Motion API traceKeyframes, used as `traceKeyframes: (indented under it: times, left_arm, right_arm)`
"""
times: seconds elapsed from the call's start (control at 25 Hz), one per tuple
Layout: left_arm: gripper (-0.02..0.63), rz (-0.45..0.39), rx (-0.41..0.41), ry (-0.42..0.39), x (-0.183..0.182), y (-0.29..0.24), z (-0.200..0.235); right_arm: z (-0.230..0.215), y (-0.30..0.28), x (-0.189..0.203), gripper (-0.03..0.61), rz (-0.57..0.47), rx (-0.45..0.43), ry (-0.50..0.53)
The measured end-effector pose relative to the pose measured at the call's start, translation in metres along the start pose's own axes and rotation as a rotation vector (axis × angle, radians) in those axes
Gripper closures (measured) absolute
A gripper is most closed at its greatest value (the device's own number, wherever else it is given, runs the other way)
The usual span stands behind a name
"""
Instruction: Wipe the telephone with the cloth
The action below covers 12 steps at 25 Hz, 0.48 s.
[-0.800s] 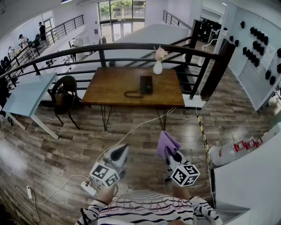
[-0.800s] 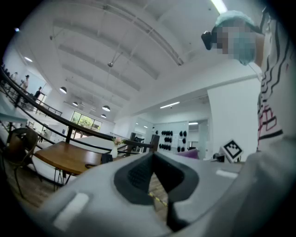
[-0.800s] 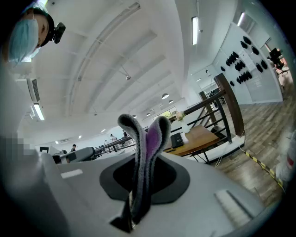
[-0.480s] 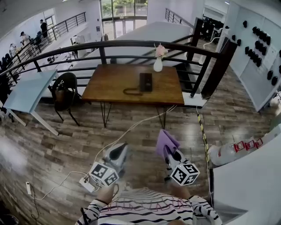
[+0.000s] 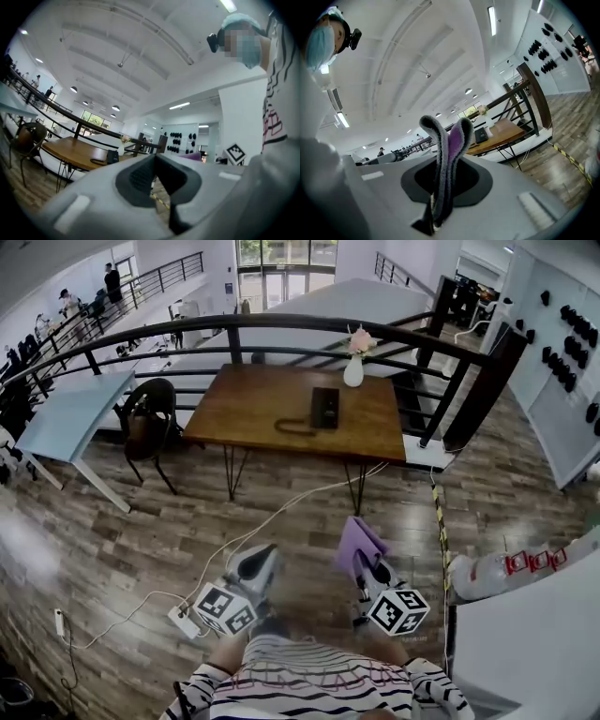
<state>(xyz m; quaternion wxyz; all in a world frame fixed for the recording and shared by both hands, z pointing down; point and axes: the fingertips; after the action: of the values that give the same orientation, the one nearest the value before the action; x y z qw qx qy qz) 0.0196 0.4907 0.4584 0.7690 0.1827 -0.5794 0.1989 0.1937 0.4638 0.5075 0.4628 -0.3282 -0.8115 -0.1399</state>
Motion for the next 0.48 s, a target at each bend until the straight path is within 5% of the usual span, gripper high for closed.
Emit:
traceKeyframes:
  times: [0.48]
  left_arm:
    - [0.612,0.018,0.086,0.034,-0.033,-0.077,0.105]
  right_arm:
    - [-0.016,-0.110,-0.036,0.541,-0.046,0.074,-0.007]
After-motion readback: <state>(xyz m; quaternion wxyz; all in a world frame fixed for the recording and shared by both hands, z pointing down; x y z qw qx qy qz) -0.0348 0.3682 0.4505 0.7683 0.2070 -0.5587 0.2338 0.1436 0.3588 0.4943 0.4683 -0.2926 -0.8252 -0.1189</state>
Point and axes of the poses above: the fingertips, and each gripper's own axes: y backward along the fingers, z to its left, x out of its underside, and after that the axes turned 5 degrees about -x, right-handed
